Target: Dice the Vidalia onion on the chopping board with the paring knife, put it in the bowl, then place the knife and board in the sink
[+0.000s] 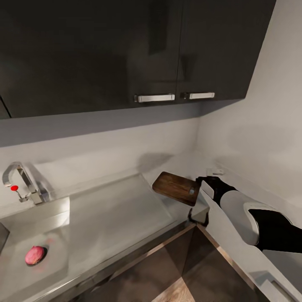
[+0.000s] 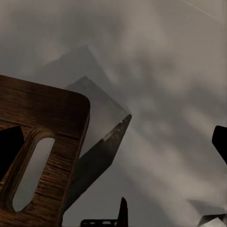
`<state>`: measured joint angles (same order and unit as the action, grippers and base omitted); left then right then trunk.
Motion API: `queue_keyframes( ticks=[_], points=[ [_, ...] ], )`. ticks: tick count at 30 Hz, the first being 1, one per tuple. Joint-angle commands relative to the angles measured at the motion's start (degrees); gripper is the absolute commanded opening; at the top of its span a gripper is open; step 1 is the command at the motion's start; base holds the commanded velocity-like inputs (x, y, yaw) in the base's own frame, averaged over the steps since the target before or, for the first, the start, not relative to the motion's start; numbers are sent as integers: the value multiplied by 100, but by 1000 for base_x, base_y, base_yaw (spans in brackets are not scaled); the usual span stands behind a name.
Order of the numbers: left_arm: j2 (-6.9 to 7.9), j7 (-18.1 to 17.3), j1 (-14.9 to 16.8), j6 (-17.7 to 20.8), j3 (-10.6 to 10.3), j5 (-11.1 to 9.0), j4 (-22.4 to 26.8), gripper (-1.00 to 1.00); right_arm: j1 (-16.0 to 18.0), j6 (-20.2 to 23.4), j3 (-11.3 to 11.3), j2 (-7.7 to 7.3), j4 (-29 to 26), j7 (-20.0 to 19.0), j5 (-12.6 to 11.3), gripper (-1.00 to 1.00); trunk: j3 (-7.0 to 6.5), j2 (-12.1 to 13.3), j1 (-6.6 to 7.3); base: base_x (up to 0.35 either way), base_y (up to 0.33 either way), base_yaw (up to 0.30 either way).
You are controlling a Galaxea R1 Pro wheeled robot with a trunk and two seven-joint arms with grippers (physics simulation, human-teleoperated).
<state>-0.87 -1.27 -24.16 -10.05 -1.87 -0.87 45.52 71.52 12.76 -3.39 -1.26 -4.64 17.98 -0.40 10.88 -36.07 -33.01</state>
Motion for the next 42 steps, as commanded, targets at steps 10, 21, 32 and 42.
queue_keyframes(
  ticks=[10,21,32,42],
  points=[
    [-1,-13,-2,-7,3,-9,-6,100,2,25,-23,-15,-11,12,-4,100,101,-8,-3,26,-16,0],
    [-1,-21,-1,-10,10,-9,-91,100,2,25,-26,-18,-11,12,-4,100,203,-8,-3,0,0,0],
    [-1,-22,-1,-9,11,-9,-107,100,2,25,-28,-23,-11,13,-4,100,305,-8,-3,0,0,0],
    [-1,-22,-1,-12,11,-9,-156,100,2,25,-23,-20,-11,12,-4,100,398,-8,-3,8,21,0]
  ],
)
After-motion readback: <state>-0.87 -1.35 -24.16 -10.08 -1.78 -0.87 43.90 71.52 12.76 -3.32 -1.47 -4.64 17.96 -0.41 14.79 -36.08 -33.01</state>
